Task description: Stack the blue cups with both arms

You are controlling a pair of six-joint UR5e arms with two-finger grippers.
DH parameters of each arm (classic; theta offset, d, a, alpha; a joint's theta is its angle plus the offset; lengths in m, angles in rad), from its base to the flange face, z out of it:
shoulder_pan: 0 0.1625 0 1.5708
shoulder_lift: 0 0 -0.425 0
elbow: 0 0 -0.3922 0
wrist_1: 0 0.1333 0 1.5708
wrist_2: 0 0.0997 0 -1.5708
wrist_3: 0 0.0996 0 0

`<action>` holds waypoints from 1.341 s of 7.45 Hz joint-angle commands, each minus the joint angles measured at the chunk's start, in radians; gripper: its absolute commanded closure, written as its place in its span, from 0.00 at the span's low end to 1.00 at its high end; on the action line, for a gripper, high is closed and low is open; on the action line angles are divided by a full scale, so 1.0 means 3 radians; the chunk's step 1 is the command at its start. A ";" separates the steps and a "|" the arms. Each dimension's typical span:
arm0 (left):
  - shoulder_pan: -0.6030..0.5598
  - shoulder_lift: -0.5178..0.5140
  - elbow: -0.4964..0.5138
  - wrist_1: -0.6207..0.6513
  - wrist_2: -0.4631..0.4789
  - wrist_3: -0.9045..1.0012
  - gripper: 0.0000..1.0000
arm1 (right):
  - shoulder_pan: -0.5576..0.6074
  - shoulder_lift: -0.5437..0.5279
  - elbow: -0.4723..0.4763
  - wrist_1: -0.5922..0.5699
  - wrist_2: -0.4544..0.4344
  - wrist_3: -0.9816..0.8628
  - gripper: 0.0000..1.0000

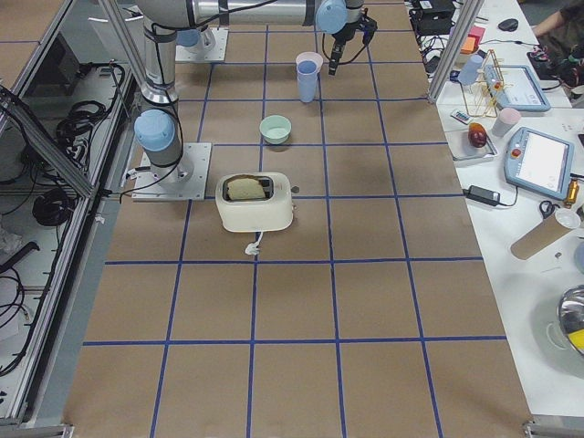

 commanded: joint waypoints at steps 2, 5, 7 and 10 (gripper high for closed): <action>0.0000 0.0002 -0.0007 0.0000 0.0000 0.0002 0.00 | -0.0441 -0.0298 0.0022 0.0153 -0.0084 -0.1079 0.00; 0.0000 0.0002 -0.0007 0.0000 0.0000 0.0002 0.00 | -0.0458 -0.0499 0.0078 0.0311 -0.0340 -0.1144 0.00; 0.0000 0.0003 -0.0012 0.0000 0.0000 0.0002 0.00 | -0.0447 -0.0550 0.0109 0.0312 -0.0329 -0.1123 0.00; -0.0005 -0.0033 -0.0012 0.0000 0.0000 -0.0003 0.00 | -0.0447 -0.0581 0.0119 0.0353 -0.0324 -0.1123 0.00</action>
